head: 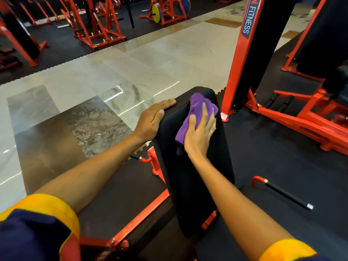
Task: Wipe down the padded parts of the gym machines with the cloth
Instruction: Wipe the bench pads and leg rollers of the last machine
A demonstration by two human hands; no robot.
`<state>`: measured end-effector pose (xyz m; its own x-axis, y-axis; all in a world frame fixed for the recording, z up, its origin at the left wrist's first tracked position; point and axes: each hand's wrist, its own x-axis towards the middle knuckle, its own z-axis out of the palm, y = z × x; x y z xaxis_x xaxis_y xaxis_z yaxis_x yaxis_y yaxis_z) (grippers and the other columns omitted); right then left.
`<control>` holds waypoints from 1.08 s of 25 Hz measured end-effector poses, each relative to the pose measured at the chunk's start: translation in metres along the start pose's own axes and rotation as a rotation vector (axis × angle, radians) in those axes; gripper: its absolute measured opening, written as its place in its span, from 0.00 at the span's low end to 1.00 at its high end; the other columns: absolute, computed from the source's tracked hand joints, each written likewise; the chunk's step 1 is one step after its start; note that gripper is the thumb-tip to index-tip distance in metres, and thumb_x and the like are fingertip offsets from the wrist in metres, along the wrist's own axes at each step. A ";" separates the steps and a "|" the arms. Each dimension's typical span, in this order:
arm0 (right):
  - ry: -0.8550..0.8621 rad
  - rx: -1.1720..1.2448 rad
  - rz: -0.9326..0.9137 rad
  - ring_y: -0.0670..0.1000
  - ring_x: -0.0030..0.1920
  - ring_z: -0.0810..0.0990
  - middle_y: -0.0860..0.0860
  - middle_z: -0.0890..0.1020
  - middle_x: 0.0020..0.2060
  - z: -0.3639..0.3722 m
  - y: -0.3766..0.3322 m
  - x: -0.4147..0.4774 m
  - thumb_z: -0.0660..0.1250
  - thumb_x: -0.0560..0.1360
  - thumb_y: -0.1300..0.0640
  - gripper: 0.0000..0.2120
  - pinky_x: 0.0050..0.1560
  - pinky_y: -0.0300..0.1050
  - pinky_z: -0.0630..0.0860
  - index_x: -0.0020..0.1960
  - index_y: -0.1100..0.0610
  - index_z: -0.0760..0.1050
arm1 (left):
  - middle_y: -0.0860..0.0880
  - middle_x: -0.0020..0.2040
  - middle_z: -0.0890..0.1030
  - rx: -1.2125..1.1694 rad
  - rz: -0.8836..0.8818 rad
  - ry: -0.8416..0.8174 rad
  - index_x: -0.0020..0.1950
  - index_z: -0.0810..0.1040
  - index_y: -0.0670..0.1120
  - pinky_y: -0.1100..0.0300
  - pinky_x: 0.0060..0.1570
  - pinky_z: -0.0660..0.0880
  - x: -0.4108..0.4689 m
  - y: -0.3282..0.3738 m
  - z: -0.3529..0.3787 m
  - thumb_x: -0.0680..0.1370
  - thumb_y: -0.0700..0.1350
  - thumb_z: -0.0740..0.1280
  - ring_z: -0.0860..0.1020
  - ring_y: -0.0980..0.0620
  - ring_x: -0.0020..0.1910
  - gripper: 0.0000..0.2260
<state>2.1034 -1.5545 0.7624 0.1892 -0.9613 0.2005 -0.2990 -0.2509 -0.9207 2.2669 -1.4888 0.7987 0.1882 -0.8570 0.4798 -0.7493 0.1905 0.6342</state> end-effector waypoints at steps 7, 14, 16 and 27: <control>-0.154 -0.198 -0.365 0.65 0.81 0.47 0.54 0.46 0.83 0.028 0.002 -0.099 0.61 0.81 0.41 0.39 0.76 0.63 0.61 0.83 0.43 0.41 | 0.46 0.71 0.77 -0.004 -0.004 0.001 0.72 0.76 0.41 0.50 0.73 0.69 0.002 -0.004 0.003 0.84 0.41 0.53 0.73 0.51 0.72 0.19; -0.072 -0.412 -0.383 0.69 0.74 0.56 0.57 0.47 0.80 0.031 0.046 -0.115 0.72 0.75 0.38 0.52 0.63 0.72 0.74 0.83 0.42 0.37 | 0.44 0.72 0.76 0.035 0.003 -0.011 0.72 0.76 0.41 0.53 0.74 0.67 0.002 -0.003 0.002 0.84 0.41 0.52 0.72 0.48 0.73 0.20; -0.056 -0.394 -0.446 0.68 0.74 0.57 0.59 0.50 0.80 0.039 0.020 -0.102 0.73 0.75 0.40 0.50 0.65 0.68 0.72 0.83 0.43 0.41 | 0.44 0.72 0.76 0.037 -0.004 -0.031 0.72 0.75 0.41 0.54 0.74 0.67 0.003 -0.003 0.001 0.84 0.42 0.52 0.72 0.47 0.73 0.21; -0.218 -0.248 -0.303 0.71 0.75 0.58 0.51 0.49 0.79 0.022 0.068 -0.132 0.68 0.77 0.46 0.44 0.67 0.76 0.68 0.81 0.33 0.41 | 0.46 0.72 0.76 0.105 0.024 0.012 0.72 0.76 0.42 0.57 0.76 0.62 0.003 -0.004 0.004 0.83 0.41 0.52 0.69 0.48 0.75 0.21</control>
<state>2.0786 -1.4420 0.6657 0.4877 -0.8004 0.3485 -0.4097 -0.5624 -0.7183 2.2676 -1.4942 0.7956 0.1764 -0.8466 0.5021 -0.8159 0.1596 0.5557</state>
